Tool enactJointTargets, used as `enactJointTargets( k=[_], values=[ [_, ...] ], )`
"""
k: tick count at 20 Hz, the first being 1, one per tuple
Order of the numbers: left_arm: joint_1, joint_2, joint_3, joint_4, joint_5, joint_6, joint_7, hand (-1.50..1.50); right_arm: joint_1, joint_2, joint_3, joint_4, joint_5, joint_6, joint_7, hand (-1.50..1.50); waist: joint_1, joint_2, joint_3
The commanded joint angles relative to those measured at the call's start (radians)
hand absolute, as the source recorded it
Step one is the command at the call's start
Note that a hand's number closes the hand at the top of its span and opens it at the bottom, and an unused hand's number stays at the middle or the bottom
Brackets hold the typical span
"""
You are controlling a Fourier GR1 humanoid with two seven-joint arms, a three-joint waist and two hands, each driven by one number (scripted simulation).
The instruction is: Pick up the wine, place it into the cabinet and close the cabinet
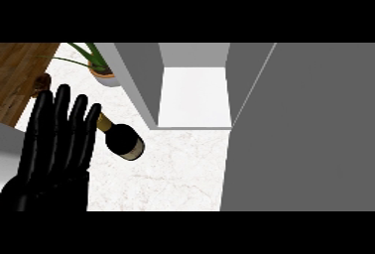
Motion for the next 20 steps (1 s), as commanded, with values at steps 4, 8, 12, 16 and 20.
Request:
enactJointTargets(
  k=[4, 8, 12, 16, 20],
  values=[
    [0.03, 0.048, 0.159, -0.041, 0.102, -0.077, 0.008, -1.5, 0.002, 0.033, 0.093, -0.099, 0.05, -0.031, 0.062, -1.5, 0.001, 0.0, -0.001],
    [0.066, 0.084, 0.277, -0.043, 0.192, -0.117, -0.014, -1.5, -0.009, -0.005, 0.018, -0.161, -0.026, -0.025, 0.134, -1.5, -0.001, 0.0, -0.001],
    [0.026, 0.079, 0.357, 0.029, 0.261, -0.143, 0.007, -1.5, 0.067, 0.011, 0.005, -0.088, -0.034, 0.029, -0.008, -1.5, -0.004, 0.001, 0.0],
    [0.177, 0.066, 0.357, 0.029, 0.342, -0.204, -0.115, -1.5, 0.001, -0.017, -0.056, -0.156, -0.106, 0.006, 0.127, -1.5, 0.001, 0.0, -0.001],
    [0.166, 0.048, 0.402, 0.196, 0.4, -0.267, -0.224, -1.5, -0.058, 0.006, -0.027, -0.14, -0.049, -0.029, 0.146, -1.5, -0.001, 0.001, -0.001]
  ],
)
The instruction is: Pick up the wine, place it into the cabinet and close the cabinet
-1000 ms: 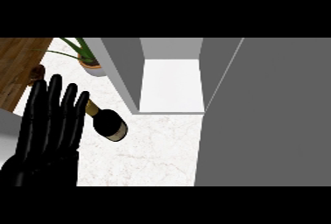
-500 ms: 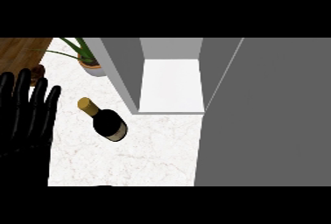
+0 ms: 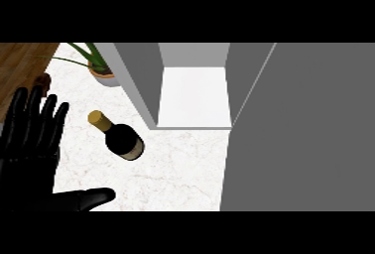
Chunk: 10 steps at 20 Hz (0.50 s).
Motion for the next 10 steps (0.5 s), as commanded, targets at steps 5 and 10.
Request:
enactJointTargets(
  k=[5, 10],
  values=[
    [0.007, 0.023, 0.106, 0.118, 0.115, -0.099, -0.041, -1.5, 0.068, -0.026, -0.095, -0.091, -0.142, 0.06, -0.015, -1.5, -0.001, 0.0, 0.001],
    [0.084, -0.014, 0.116, 0.297, 0.143, -0.202, -0.268, -1.5, -0.018, -0.005, -0.053, -0.099, -0.079, 0.007, 0.053, -1.5, 0.0, 0.001, 0.0]
  ],
)
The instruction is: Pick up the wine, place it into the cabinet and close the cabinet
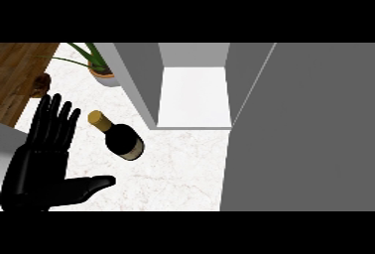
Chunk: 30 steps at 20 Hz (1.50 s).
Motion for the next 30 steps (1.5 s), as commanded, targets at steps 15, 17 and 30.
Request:
enactJointTargets(
  k=[15, 17, 30],
  values=[
    [-0.041, -0.031, 0.119, 0.445, 0.017, -0.133, -0.37, -1.5, -0.052, -0.017, -0.086, -0.108, -0.12, 0.003, 0.094, -1.5, -0.003, 0.001, 0.0],
    [-0.017, -0.028, 0.116, 0.426, 0.032, -0.15, -0.356, -1.5, 0.022, 0.004, -0.024, -0.179, -0.062, -0.002, 0.106, -1.5, -0.005, -0.001, 0.0],
    [-0.118, -0.02, 0.149, 0.671, 0.039, -0.237, -0.49, -1.5, -0.038, -0.006, -0.072, -0.113, -0.093, 0.015, 0.095, -1.5, -0.002, 0.001, 0.0]
  ],
)
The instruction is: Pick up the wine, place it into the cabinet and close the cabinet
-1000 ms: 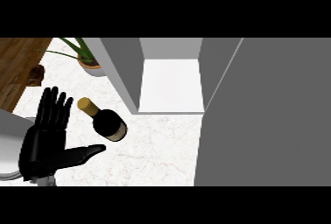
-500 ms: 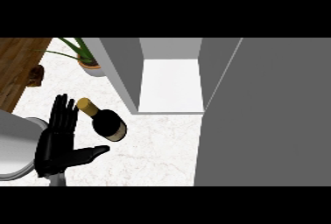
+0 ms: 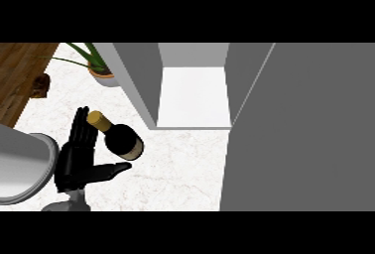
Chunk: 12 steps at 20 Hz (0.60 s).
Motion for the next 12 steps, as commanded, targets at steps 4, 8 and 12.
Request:
enactJointTargets(
  k=[4, 8, 12],
  values=[
    [-0.025, -0.001, 0.016, 0.117, 0.001, -0.042, -0.088, -1.5, 0.05, 0.029, 0.085, -0.154, -0.001, -0.024, 0.059, -1.5, 0.0, 0.0, 0.0],
    [-0.033, 0.023, 0.03, 0.129, 0.018, -0.071, -0.073, -1.5, 0.044, 0.009, 0.045, -0.173, -0.031, -0.021, 0.082, -1.5, 0.001, -0.001, 0.0],
    [-0.055, 0.002, 0.033, 0.193, -0.001, -0.05, -0.13, -1.5, 0.0, 0.037, 0.097, -0.131, 0.029, -0.051, 0.084, -1.5, 0.002, 0.0, 0.0]
  ],
)
